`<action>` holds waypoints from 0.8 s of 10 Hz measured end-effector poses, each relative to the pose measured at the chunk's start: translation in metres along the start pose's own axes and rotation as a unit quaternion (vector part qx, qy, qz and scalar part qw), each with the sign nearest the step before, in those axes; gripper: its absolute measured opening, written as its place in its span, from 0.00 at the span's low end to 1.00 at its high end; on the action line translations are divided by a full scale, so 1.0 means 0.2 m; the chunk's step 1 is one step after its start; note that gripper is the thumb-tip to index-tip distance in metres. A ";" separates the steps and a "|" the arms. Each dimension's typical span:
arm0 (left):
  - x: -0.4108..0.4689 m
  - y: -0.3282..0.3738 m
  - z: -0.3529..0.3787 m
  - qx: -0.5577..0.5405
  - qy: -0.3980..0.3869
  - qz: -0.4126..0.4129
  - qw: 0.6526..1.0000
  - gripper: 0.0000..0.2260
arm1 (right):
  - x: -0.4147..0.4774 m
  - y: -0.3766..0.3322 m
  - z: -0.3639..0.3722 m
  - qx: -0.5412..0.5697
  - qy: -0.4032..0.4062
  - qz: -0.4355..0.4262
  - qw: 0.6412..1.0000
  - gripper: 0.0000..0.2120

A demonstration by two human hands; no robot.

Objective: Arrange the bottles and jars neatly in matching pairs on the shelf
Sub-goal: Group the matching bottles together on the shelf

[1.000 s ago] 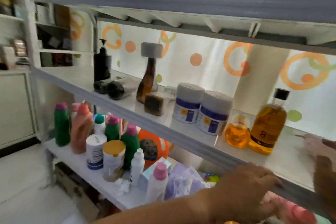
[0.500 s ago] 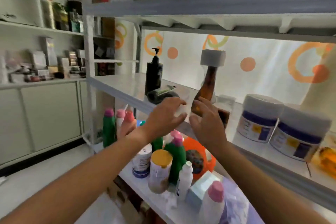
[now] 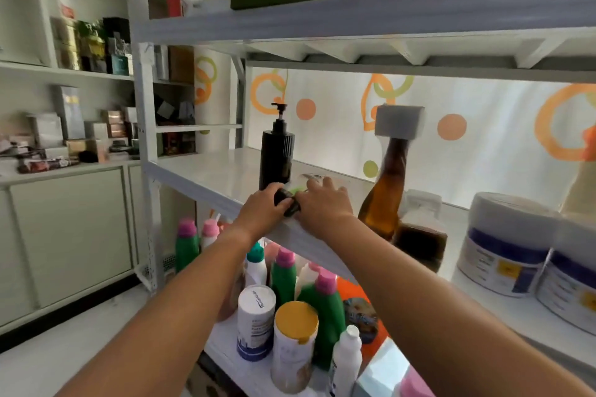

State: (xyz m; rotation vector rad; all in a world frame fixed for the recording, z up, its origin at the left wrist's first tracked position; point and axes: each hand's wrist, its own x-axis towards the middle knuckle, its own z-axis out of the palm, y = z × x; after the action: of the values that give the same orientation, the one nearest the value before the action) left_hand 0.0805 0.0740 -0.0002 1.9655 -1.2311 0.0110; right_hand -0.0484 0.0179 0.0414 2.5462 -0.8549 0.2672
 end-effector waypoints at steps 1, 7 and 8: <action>0.01 0.04 0.03 -0.004 0.008 0.000 1.000 0.24 | 0.04 0.02 -0.01 -0.005 -0.035 0.033 0.999 0.19; 0.11 0.02 0.13 -0.059 0.006 -0.076 0.995 0.09 | 0.12 -0.15 -0.03 0.591 0.032 0.183 0.785 0.16; 0.13 0.02 0.15 0.012 0.005 -0.064 0.998 0.17 | 0.15 -0.16 -0.02 0.576 0.021 0.209 0.790 0.17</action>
State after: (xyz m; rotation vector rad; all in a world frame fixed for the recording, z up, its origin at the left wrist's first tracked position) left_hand 0.0803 0.0354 -0.0081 2.0598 -1.1000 -0.0284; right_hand -0.0044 0.0269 0.0425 3.3026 -1.5811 1.3426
